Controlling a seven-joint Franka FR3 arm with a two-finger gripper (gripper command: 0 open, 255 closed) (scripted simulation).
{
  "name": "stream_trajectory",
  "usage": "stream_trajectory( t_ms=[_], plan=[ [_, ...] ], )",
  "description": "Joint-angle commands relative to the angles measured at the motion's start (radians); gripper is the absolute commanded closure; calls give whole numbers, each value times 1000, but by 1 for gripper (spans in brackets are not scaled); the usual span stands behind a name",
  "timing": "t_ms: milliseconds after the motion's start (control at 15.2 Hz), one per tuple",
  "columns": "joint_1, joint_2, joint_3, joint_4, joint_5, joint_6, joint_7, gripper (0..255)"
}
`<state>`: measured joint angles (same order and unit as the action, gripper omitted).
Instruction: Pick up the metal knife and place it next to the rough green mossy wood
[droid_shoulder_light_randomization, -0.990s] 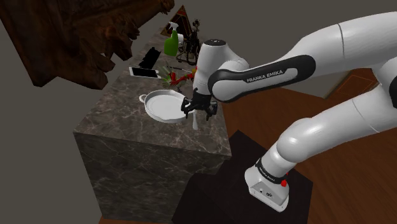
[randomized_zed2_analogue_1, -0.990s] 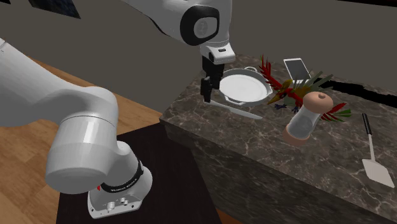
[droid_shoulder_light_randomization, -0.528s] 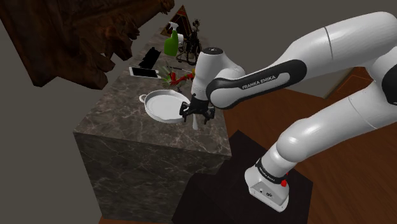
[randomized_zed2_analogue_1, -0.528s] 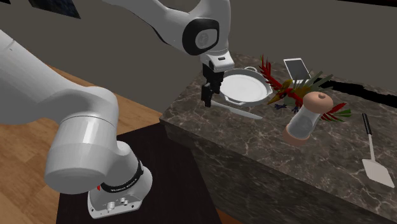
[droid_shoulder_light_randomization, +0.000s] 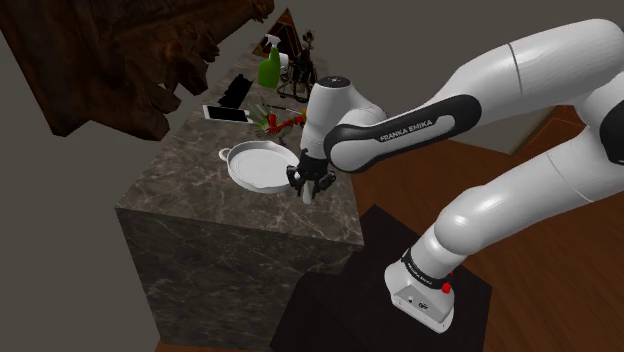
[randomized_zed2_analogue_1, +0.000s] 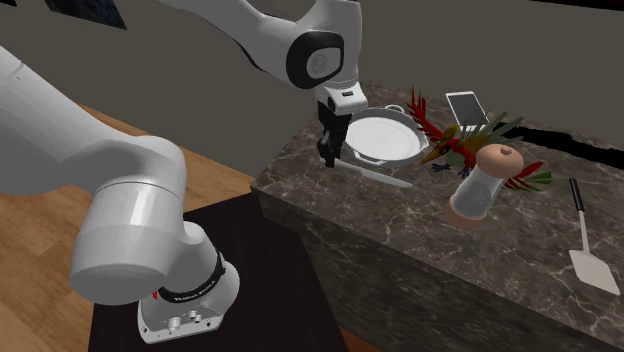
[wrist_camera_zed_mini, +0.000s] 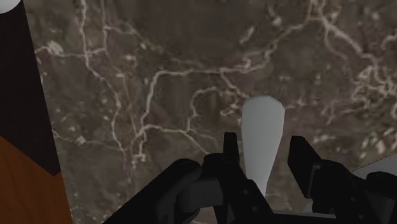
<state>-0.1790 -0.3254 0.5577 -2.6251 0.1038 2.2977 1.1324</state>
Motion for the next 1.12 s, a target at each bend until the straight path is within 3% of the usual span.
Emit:
stream_trajectory(
  t_ms=[0, 462, 1056],
  plan=[
    [-2, 5, -1, -2, -1, 2, 2, 255],
    [-3, 2, -2, -3, -1, 0, -1, 255],
    [15, -87, -38, 58, 25, -146, -36, 255]
  ],
)
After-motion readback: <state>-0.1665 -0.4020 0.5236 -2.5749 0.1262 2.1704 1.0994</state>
